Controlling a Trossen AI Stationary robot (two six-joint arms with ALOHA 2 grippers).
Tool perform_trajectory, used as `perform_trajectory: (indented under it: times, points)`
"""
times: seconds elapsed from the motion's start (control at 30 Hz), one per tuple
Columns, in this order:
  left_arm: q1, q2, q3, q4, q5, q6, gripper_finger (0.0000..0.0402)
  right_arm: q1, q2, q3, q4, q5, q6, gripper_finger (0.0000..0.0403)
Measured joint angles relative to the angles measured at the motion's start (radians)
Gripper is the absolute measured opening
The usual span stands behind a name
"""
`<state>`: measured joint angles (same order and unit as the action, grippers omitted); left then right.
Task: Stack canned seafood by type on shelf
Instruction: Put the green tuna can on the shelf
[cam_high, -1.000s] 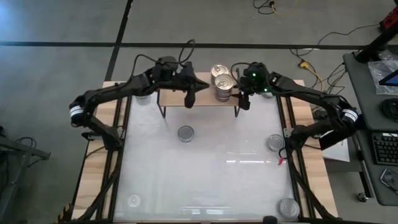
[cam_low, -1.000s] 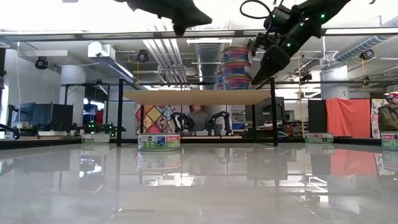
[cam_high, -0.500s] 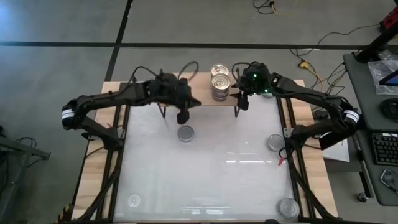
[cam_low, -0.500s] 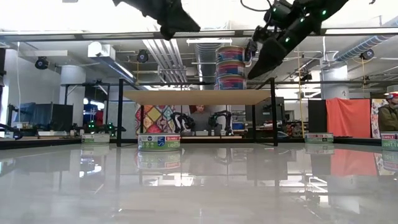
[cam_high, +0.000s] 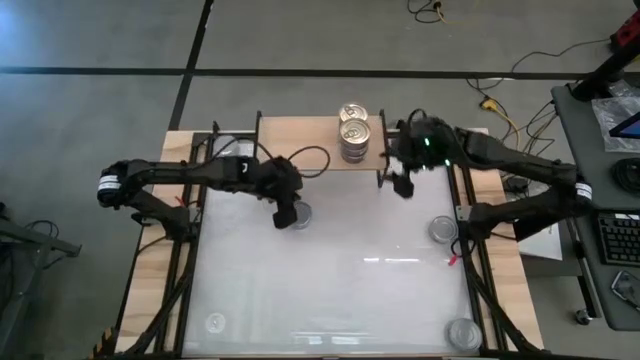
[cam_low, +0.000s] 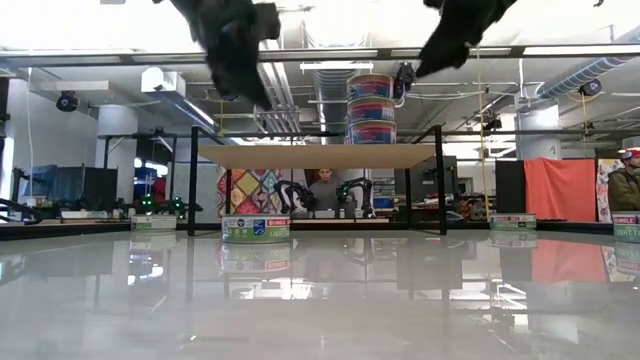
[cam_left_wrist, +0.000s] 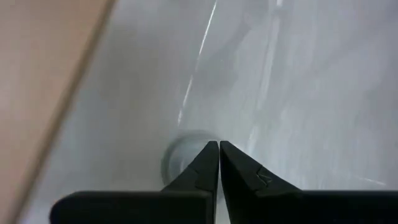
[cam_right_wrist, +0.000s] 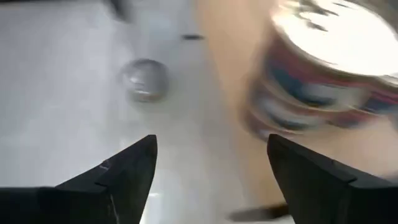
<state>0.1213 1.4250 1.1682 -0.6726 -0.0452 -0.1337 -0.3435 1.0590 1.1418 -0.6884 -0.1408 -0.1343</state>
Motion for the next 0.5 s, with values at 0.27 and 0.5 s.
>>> perform_trajectory:
  times: [0.27,0.5]
  points:
    - [-0.028,0.004,-0.194,0.095,-0.199,-0.167,0.0,0.412,-0.032,-0.07,0.05,0.229,0.255,0.0283]
    - [-0.027,0.031,-0.362,0.415,-0.216,-0.194,0.0,0.667,0.085,-0.109,0.12,0.392,0.479,0.0274]
